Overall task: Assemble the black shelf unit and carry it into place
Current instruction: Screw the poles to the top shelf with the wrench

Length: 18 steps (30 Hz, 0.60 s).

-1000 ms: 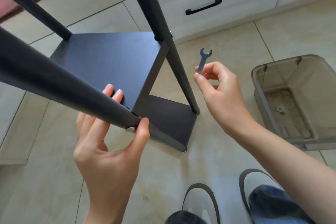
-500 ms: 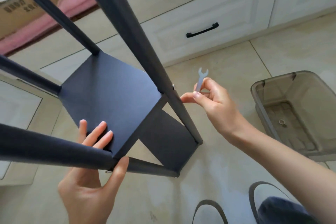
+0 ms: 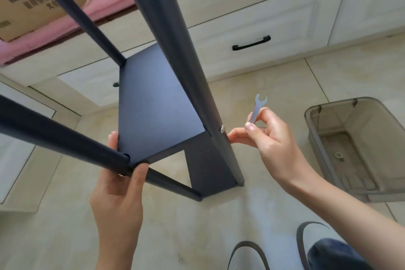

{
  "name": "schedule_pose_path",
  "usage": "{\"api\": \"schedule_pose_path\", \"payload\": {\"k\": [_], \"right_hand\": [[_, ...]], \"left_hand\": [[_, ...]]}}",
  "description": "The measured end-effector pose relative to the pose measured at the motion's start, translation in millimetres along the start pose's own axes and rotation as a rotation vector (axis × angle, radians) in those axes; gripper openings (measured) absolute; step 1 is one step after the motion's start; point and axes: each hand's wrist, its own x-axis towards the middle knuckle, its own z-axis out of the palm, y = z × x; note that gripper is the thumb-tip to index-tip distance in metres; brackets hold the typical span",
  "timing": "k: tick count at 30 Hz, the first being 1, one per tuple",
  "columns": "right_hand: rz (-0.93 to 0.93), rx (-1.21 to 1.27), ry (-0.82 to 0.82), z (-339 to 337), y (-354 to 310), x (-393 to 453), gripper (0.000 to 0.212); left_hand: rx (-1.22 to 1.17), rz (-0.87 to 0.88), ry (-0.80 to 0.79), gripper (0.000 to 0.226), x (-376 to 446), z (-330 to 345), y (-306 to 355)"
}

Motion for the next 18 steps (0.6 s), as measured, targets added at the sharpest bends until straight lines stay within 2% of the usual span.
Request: {"api": "schedule_pose_path", "payload": {"k": [7,11,14,16,18], "right_hand": [[0.009,-0.064,-0.042,13.4,-6.2,-16.6,0.014],[0.021,-0.063,-0.129,26.0,-8.5,-28.0,0.020],[0.027,-0.136,-0.245,33.2,-7.4,-35.4,0.019],[0.011,-0.197,-0.287,35.2,-6.9,-39.4,0.021],[-0.003,-0.216,-0.263,35.9,-8.0,-40.4,0.023]], "left_hand": [[-0.058,-0.031,0.108,0.043,8.8,3.6,-7.5],[-0.144,-0.121,0.197,0.054,17.9,2.6,-10.9],[-0.198,-0.191,0.415,0.072,15.3,8.7,-4.0],[-0.147,-0.109,0.483,0.069,3.6,15.7,9.2],[-0.034,0.088,0.403,0.061,-11.4,23.9,24.7]]}}
